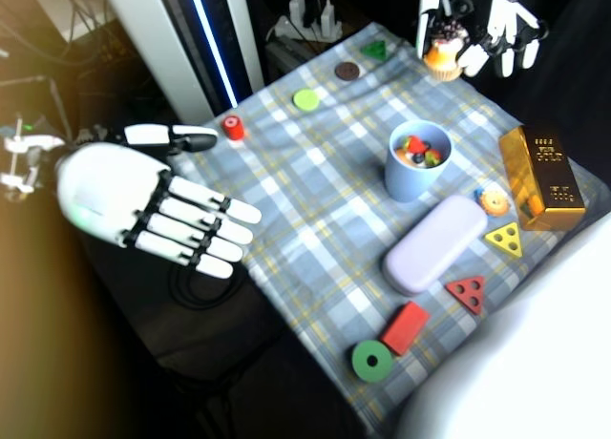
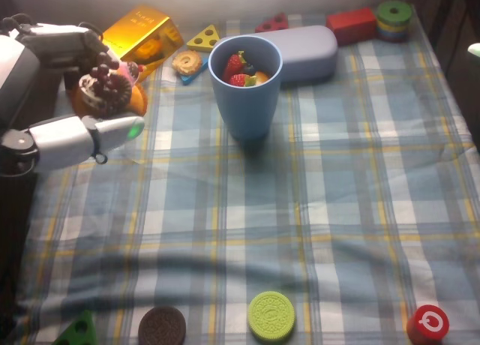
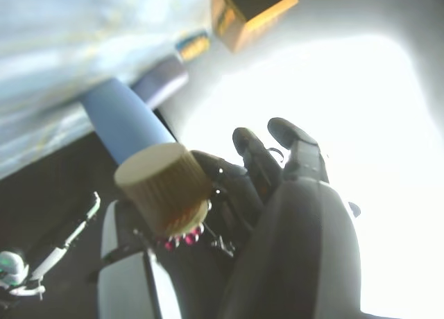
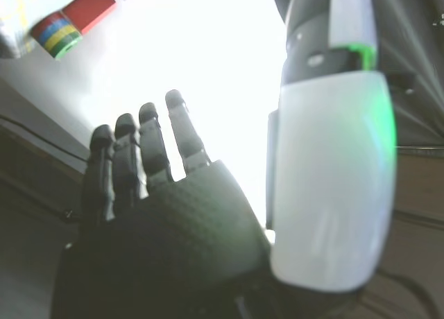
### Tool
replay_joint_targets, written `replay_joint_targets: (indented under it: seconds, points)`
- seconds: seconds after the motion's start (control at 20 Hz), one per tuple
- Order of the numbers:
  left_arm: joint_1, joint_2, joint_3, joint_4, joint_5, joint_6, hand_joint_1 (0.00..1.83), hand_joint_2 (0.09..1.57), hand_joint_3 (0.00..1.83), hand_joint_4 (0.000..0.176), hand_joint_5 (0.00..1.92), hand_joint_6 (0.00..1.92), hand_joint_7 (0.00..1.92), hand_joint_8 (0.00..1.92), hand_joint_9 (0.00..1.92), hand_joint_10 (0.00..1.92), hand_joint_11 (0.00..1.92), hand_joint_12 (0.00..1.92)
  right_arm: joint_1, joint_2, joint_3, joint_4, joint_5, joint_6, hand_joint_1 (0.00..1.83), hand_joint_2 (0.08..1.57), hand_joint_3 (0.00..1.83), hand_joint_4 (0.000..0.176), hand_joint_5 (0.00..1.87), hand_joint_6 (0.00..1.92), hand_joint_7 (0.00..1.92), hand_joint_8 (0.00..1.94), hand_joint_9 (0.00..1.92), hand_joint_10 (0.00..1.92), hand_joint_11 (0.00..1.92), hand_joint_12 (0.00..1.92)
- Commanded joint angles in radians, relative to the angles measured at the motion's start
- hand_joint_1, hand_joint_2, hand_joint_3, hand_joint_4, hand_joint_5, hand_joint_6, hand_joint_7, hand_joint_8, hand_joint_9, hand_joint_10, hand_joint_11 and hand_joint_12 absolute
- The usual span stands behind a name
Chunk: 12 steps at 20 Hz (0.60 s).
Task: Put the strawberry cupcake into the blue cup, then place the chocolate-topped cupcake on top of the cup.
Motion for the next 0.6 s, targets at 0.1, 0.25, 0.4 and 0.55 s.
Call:
replay_joint_targets:
  seconds: [0.1, 0.25, 0.4, 0.55]
  points:
    - [-0.065, -0.029, 0.036, 0.061, -0.074, -0.007, 1.04, 1.11, 0.00, 0.122, 0.96, 1.00, 0.94, 0.02, 0.62, 0.01, 0.00, 0.89, 0.003, -0.002, 0.006, 0.020, 0.120, 0.010, 0.27, 0.88, 0.00, 0.006, 0.00, 0.00, 0.00, 0.00, 0.00, 0.00, 0.00, 0.00]
    - [-0.133, -0.071, 0.081, 0.089, -0.028, -0.007, 1.07, 1.11, 0.00, 0.051, 0.99, 0.96, 0.91, 0.00, 0.63, 0.00, 0.00, 1.11, -0.001, -0.004, 0.007, 0.021, 0.121, 0.010, 0.25, 0.88, 0.00, 0.034, 0.00, 0.00, 0.00, 0.00, 0.00, 0.00, 0.00, 0.00]
    - [-0.187, -0.120, 0.127, 0.107, 0.012, -0.007, 1.09, 1.11, 0.00, 0.000, 0.98, 0.97, 0.85, 0.00, 0.59, 0.00, 0.03, 1.10, -0.002, -0.005, 0.008, 0.021, 0.121, 0.010, 0.21, 0.88, 0.00, 0.054, 0.00, 0.00, 0.00, 0.00, 0.00, 0.00, 0.00, 0.00]
    - [-0.233, -0.163, 0.166, 0.119, 0.045, -0.008, 1.05, 1.10, 0.00, 0.100, 0.99, 0.96, 0.82, 0.00, 0.56, 0.00, 0.00, 0.92, -0.005, -0.007, 0.009, 0.021, 0.121, 0.010, 0.22, 0.87, 0.00, 0.020, 0.00, 0.00, 0.00, 0.00, 0.00, 0.00, 0.01, 0.01]
